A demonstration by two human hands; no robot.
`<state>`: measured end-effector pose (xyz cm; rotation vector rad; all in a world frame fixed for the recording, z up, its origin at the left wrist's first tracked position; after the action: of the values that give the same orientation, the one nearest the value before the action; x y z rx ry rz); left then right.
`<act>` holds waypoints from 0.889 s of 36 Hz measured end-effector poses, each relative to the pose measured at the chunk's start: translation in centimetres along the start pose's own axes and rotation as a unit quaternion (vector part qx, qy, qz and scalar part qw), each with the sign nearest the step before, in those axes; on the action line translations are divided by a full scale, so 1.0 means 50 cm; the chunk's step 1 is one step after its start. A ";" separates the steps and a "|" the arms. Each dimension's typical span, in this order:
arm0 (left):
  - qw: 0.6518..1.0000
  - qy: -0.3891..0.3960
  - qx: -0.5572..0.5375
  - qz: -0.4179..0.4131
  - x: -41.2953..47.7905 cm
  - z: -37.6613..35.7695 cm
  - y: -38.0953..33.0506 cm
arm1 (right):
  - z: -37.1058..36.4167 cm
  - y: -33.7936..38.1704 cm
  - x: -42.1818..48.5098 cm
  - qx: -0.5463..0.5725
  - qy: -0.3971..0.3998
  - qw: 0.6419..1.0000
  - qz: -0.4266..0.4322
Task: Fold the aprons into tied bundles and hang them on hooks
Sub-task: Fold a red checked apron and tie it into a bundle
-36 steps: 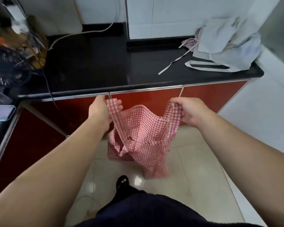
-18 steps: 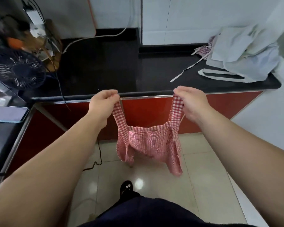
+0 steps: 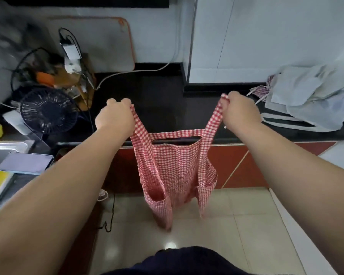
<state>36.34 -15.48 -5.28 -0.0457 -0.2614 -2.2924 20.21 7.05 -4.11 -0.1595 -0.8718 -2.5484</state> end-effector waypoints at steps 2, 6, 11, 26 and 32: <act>0.999 0.010 -0.045 0.002 0.036 0.009 0.025 | -0.007 0.016 0.027 0.094 -0.003 0.995 -0.019; 0.878 0.074 -0.468 0.059 0.098 0.029 0.059 | -0.038 0.077 0.075 0.355 -0.032 0.931 -0.079; 0.669 0.024 -0.739 0.074 0.140 0.068 0.068 | -0.064 0.167 0.112 0.520 -0.009 0.852 -0.054; 0.671 -0.013 -0.741 0.024 0.379 0.057 0.034 | -0.202 0.256 0.372 0.491 0.042 0.870 -0.009; 0.698 -0.011 -0.715 0.049 0.508 0.009 0.013 | -0.281 0.255 0.508 0.453 0.058 0.890 -0.010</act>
<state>19.76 -34.42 -1.75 -0.8368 1.5123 -1.8141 3.52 -19.82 -1.99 0.2901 -1.8851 -1.8774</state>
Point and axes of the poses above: each hand's wrist, its own x-axis towards the middle knuckle, its own z-axis out of the back of the hand, y = z × x, the point moved 4 cm from there along x, towards the middle knuckle, and after that the axes turned 13 degrees about x, right-handed, at the moved point
